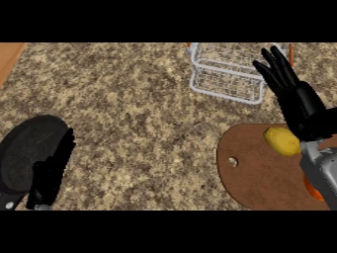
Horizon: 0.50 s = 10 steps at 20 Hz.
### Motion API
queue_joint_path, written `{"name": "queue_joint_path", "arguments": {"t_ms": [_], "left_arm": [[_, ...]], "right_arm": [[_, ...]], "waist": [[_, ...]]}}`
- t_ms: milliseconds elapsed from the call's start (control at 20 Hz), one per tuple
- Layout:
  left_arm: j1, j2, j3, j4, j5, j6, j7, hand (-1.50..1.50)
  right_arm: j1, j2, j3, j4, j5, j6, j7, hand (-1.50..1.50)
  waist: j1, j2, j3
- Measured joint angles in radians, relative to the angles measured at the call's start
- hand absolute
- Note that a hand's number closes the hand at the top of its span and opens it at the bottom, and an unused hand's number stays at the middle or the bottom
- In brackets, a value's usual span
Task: Pick the squash from the cutting board and place it in the tiered basket
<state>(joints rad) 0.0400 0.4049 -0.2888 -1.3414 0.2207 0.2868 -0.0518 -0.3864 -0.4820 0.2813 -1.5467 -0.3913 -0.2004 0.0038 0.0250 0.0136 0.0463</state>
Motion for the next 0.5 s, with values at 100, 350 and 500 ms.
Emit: {"name": "queue_joint_path", "arguments": {"t_ms": [100,350,500], "left_arm": [[0.009,0.0,0.005,-0.004,-0.006,0.009,-0.004,0.0],[0.023,-0.033,0.028,-0.018,-0.004,0.068,-0.002,0.0],[0.038,-0.058,0.031,-0.028,0.002,0.086,-0.01,0.0]], "right_arm": [[0.024,-0.026,-0.034,0.003,-0.017,0.04,-0.037,1.5],[0.113,-0.226,-0.229,0.036,-0.042,0.143,-0.145,-1.5],[0.177,-0.228,-0.361,0.145,-0.084,0.046,-0.133,-1.5]], "waist": [[-0.011,-0.007,-0.015],[-0.063,-0.015,-0.035],[-0.079,-0.015,-0.037]]}}
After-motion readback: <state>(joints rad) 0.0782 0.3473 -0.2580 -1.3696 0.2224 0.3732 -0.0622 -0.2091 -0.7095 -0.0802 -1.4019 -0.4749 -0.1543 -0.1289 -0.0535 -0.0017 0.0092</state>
